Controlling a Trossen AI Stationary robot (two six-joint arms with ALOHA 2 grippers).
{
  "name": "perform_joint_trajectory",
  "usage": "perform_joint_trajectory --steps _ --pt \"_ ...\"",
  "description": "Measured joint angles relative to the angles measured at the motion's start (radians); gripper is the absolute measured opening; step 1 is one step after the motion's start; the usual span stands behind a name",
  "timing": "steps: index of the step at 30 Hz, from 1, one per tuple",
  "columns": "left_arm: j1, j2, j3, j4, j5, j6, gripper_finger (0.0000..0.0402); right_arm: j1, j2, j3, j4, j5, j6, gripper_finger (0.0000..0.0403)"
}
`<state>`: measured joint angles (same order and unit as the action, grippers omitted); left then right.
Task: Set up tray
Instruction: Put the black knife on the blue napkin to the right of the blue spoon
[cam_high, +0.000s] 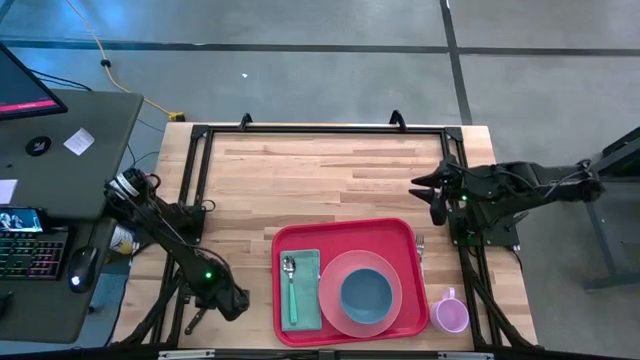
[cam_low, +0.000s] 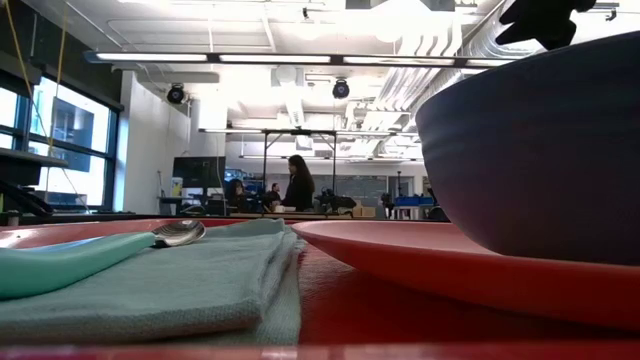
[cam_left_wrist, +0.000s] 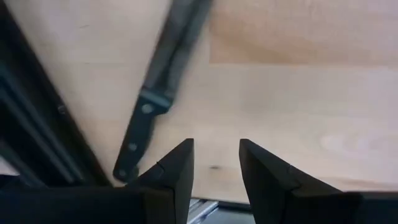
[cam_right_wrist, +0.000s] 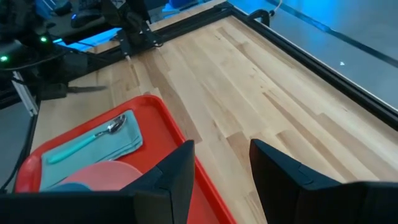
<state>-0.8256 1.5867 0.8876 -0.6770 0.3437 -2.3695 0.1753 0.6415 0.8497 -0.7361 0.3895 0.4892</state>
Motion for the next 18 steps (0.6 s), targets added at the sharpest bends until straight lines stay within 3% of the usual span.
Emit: perform_joint_trajectory --steps 6,10,18 --pt "0.001 0.0 0.043 -0.165 0.045 0.087 0.0161 -0.038 0.0 0.0 0.0 -0.019 -0.022 0.0138" --pt "0.0 -0.001 0.005 -0.169 0.098 0.186 0.0161 -0.058 0.0 0.0 0.0 -0.031 -0.026 0.0138" --pt "0.001 -0.002 -0.129 0.137 0.12 0.226 0.0161 -0.066 0.0 0.0 0.0 -0.079 -0.019 0.0138"
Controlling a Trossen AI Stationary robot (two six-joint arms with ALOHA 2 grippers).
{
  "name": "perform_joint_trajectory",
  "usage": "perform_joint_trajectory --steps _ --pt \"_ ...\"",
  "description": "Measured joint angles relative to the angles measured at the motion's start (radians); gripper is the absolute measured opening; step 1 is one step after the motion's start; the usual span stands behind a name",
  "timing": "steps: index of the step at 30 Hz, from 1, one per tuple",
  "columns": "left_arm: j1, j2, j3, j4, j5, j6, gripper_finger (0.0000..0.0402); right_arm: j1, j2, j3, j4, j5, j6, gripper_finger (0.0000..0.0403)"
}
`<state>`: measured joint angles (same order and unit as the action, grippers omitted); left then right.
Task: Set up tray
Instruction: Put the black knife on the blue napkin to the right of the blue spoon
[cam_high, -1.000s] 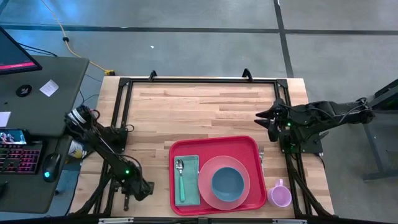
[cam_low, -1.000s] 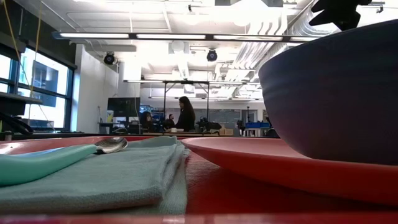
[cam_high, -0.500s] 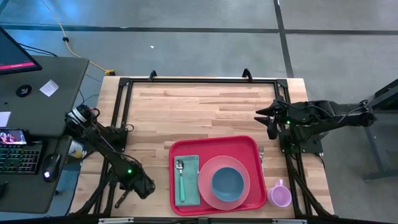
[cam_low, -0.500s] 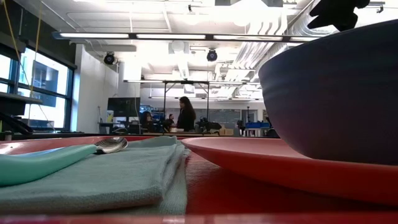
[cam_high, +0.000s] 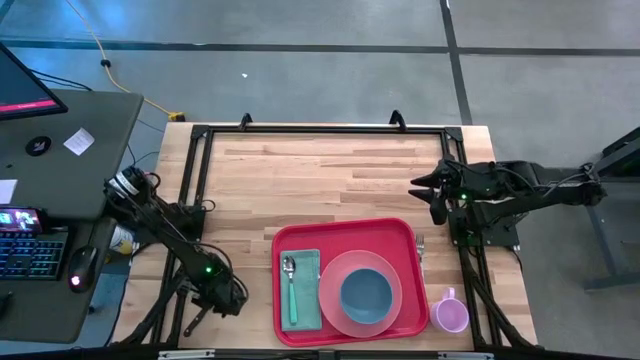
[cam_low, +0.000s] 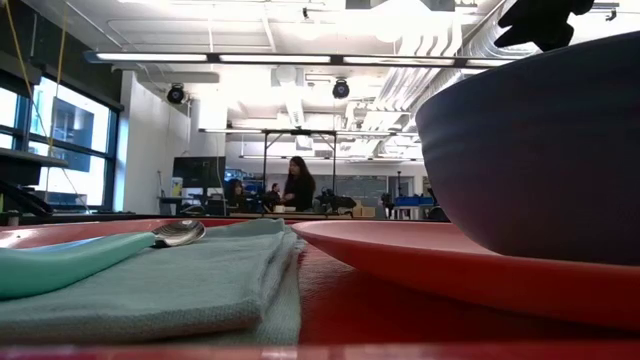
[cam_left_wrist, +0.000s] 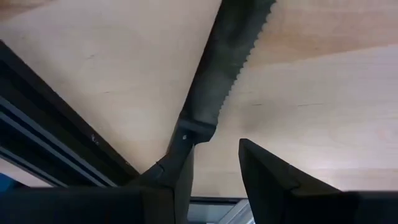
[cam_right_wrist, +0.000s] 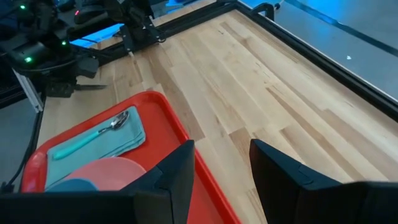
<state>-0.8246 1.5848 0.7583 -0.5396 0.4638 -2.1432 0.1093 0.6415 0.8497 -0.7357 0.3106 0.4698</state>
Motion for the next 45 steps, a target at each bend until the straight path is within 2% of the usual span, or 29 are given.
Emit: perform_joint_trajectory --steps 7,13,20,24,26,33,39,42,45 --pt "0.001 0.002 -0.039 0.002 0.01 -0.009 0.0161 0.0 0.0 0.0 0.0 0.003 -0.016 0.0138" --pt "0.049 0.005 -0.042 -0.002 0.015 -0.025 0.0149 0.0 0.0 0.0 0.0 0.049 -0.033 0.0138" --pt "0.127 0.005 -0.044 -0.007 0.018 -0.023 0.0075 -0.001 0.0 0.0 0.0 0.097 -0.078 0.0138" --pt "0.17 0.005 -0.03 -0.001 0.002 0.027 0.0022 -0.001 0.0 0.0 0.0 0.114 -0.078 0.0138" --pt "0.193 0.006 -0.017 -0.002 -0.016 0.06 0.0012 -0.001 0.0 0.0 0.0 0.114 -0.078 0.0138" --pt "0.26 0.008 0.034 -0.025 -0.102 0.105 0.0047 -0.001 0.0 0.0 0.0 0.11 -0.078 0.0138" --pt "0.317 0.013 0.107 -0.092 -0.217 0.143 0.0019 0.0 0.0 0.0 0.0 0.102 -0.078 0.0138" --pt "0.339 0.013 0.141 -0.125 -0.222 0.178 0.0018 0.0 0.0 0.0 0.0 0.102 -0.083 0.0138" --pt "0.345 0.013 0.163 -0.172 -0.214 0.186 0.0045 0.0 0.0 0.0 0.0 0.099 -0.093 0.0138"
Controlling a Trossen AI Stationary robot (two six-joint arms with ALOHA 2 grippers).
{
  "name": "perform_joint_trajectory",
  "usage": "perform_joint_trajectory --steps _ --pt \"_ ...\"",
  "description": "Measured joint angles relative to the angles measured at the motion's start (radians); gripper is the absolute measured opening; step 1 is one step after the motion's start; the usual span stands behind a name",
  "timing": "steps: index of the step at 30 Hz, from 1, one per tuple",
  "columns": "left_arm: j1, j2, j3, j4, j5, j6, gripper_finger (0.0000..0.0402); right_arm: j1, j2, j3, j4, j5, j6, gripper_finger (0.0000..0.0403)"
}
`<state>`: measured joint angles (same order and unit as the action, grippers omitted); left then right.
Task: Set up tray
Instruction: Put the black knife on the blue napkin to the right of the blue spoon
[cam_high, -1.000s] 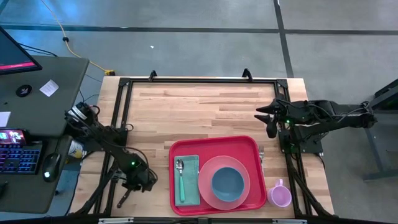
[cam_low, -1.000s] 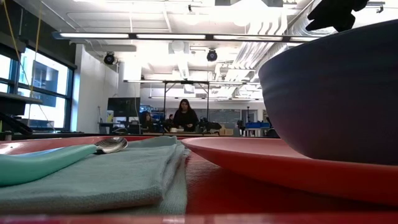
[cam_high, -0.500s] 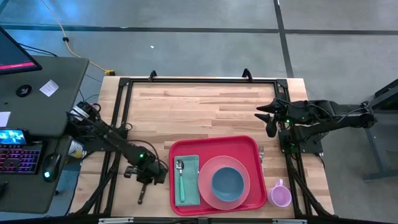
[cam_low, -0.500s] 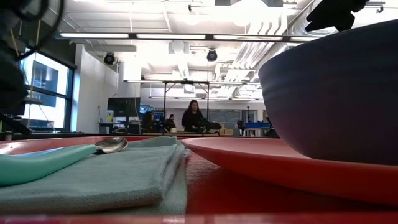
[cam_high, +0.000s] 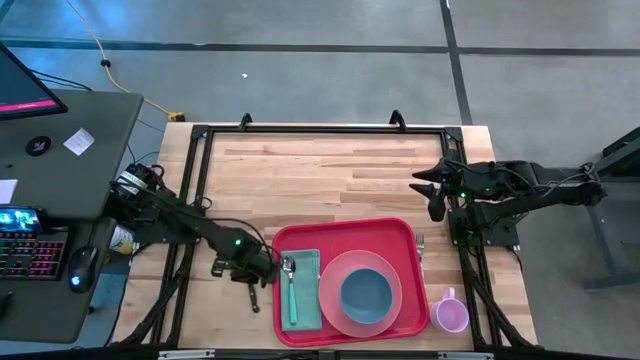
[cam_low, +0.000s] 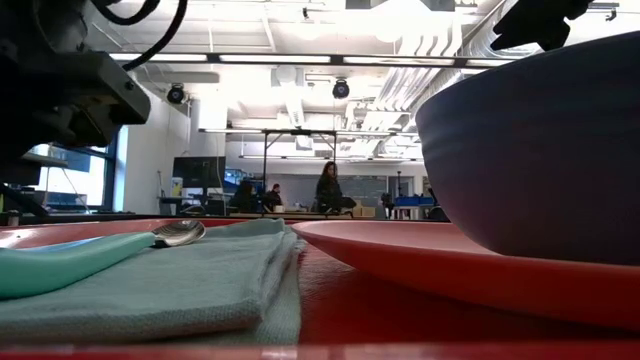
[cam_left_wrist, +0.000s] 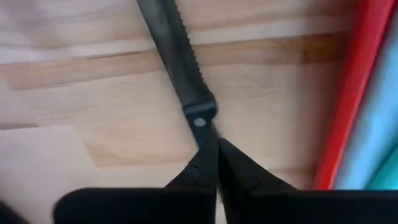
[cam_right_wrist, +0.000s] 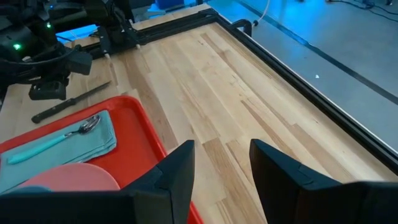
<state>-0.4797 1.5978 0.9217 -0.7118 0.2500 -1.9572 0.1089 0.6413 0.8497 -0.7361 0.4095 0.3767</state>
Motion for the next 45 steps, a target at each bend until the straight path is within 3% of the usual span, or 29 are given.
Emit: perform_joint_trajectory --steps 10,14,21,30,37,41,45 --pt "-0.005 -0.003 0.047 -0.053 0.022 -0.041 0.0154 0.0 0.0 0.0 0.0 -0.041 0.006 0.0138" --pt "-0.005 0.008 0.04 -0.01 -0.019 -0.11 0.0178 0.0 0.0 0.0 0.0 -0.042 0.006 0.0138" --pt "-0.012 0.033 0.015 0.027 0.006 -0.222 0.0197 0.0 0.0 0.0 -0.005 -0.056 -0.003 0.0138" --pt "-0.077 0.119 0.018 0.104 0.009 -0.369 0.0198 0.0 0.0 0.0 -0.034 -0.103 -0.054 0.0138" --pt "-0.095 0.15 0.023 0.133 0.029 -0.375 0.0191 0.0 -0.001 0.0 -0.047 -0.13 -0.106 0.0138" --pt "-0.095 0.151 0.022 0.129 0.027 -0.36 0.0153 0.0 0.0 0.0 -0.05 -0.128 -0.116 0.0138" --pt "-0.095 0.151 0.022 0.121 0.035 -0.355 0.0088 0.0 0.0 0.0 -0.05 -0.127 -0.117 0.0138"
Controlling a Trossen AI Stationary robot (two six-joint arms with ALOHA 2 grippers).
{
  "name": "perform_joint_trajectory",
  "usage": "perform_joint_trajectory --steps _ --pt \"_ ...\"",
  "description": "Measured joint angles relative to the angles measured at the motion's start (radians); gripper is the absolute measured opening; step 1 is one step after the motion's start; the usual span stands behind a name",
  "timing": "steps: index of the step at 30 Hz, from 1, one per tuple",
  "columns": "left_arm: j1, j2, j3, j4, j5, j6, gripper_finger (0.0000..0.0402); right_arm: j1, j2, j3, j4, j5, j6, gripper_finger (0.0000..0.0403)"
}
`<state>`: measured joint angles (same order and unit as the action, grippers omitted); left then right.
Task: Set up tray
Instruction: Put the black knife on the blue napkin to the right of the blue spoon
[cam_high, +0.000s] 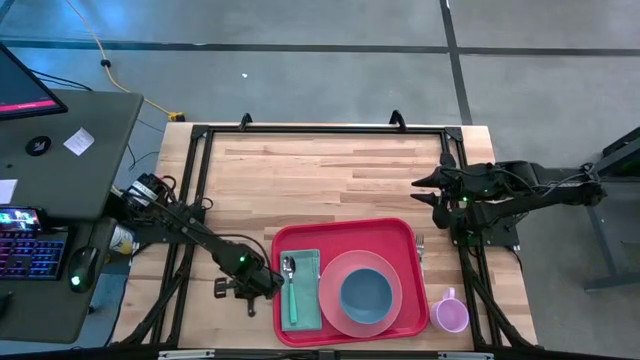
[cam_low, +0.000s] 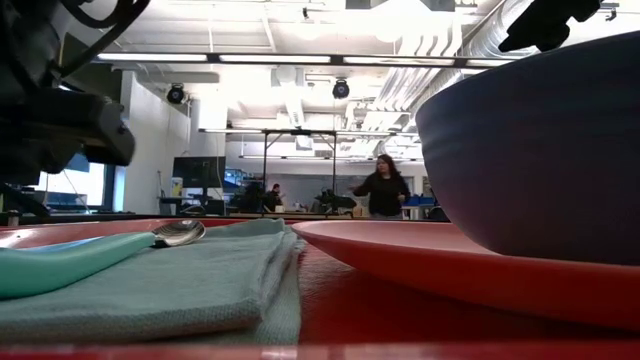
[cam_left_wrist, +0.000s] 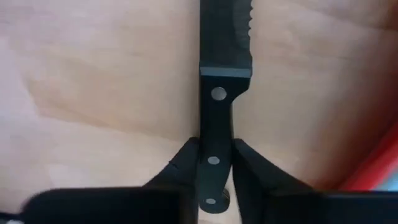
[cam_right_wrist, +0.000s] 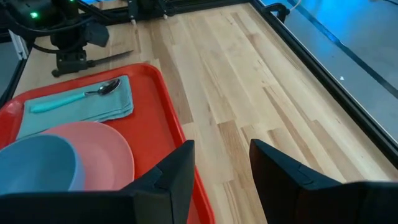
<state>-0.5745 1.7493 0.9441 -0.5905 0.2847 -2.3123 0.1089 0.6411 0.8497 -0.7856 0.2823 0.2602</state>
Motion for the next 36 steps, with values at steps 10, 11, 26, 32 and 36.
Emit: perform_joint_trajectory --steps 10,11,26,32,36 --pt "-0.003 -0.055 -0.001 -0.112 -0.036 0.003 0.0066 0.0 0.0 0.0 0.0 0.024 0.0 0.0138" --pt "-0.003 -0.071 0.004 -0.159 -0.058 0.001 0.0066 0.0 0.0 0.0 0.0 0.031 0.0 0.0138" --pt "0.025 -0.081 0.4 -0.315 -0.517 0.062 0.0066 0.0 0.0 0.0 0.004 0.044 0.0 0.0138" --pt "0.071 0.086 0.538 -0.191 -0.485 0.194 0.0066 0.0 -0.002 0.0 0.012 0.041 0.0 0.0138" --pt "0.095 0.196 0.624 -0.185 -0.379 0.242 0.0066 0.0 -0.004 0.0 0.014 0.021 0.015 0.0138"
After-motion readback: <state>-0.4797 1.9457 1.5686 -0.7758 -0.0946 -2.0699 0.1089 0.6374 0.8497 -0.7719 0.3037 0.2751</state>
